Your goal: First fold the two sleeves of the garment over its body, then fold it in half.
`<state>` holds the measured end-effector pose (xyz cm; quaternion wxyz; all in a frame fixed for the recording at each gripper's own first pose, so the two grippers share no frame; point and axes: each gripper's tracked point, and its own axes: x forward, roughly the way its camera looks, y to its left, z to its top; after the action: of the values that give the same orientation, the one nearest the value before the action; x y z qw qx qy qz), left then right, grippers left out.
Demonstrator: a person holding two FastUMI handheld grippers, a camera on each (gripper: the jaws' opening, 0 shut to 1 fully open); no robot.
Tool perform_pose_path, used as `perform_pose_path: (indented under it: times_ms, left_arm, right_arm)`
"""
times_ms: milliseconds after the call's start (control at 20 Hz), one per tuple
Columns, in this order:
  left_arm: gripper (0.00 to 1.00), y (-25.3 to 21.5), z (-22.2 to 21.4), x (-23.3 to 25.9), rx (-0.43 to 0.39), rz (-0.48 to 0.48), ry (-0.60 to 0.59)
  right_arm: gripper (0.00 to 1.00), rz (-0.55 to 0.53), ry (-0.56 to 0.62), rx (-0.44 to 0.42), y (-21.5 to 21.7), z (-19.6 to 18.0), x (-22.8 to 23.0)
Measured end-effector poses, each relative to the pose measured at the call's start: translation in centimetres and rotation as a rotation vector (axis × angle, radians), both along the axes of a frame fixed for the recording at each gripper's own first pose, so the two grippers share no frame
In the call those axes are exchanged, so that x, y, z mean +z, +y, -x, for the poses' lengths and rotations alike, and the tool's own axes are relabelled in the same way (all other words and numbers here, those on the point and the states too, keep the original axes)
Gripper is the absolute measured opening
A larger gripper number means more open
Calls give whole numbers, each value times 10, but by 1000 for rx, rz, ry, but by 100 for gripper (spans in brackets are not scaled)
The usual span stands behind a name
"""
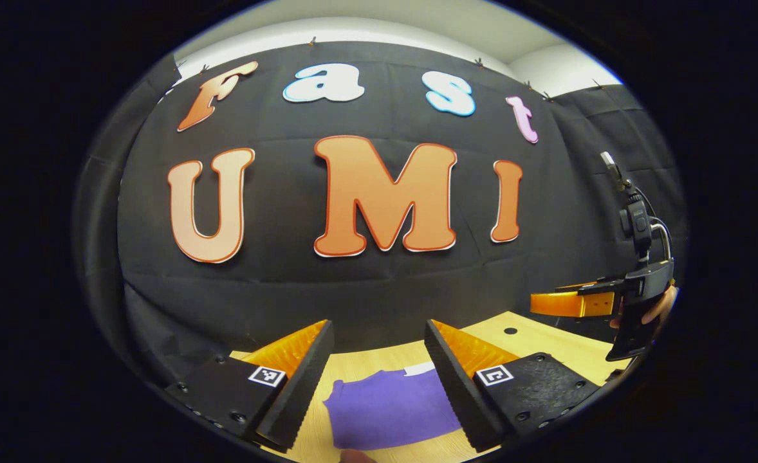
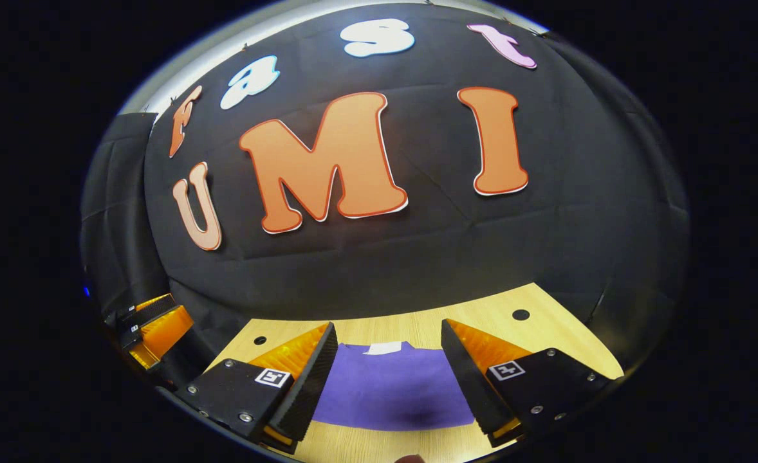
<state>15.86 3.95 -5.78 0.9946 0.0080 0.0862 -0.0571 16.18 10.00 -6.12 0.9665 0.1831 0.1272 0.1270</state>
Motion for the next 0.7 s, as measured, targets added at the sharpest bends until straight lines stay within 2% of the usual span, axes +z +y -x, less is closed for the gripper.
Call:
perform_pose_path:
  times_ms: [100, 150, 200, 350, 450, 500, 550, 700]
  left_arm:
    - [92, -4, 20, -1, -21, -18, 1]
    - [91, -10, 27, -1, -42, -22, -6]
    - [91, -12, 32, -2, -54, -26, -9]
    - [91, -19, 49, -2, -103, -29, -24]
    - [91, -19, 56, 1, -111, -40, -37]
    - [91, -20, 59, 2, -112, -43, -38]
    - [91, -20, 67, 4, -104, -44, -48]
    - [93, -18, 75, 8, -73, -49, -63]
  right_arm:
    - [96, -7, -11, -15, 4, 15, 6]
    - [100, -11, -25, -21, 6, 23, 11]
    - [96, -17, -31, -27, 8, 30, 11]
    - [96, -20, -44, -22, 18, 51, 16]
    - [96, 7, -57, -35, 17, 61, 20]
    - [100, 10, -72, -34, 18, 66, 25]
    - [96, 21, -94, -25, 21, 69, 31]
    - [96, 50, -147, 6, 24, 81, 44]
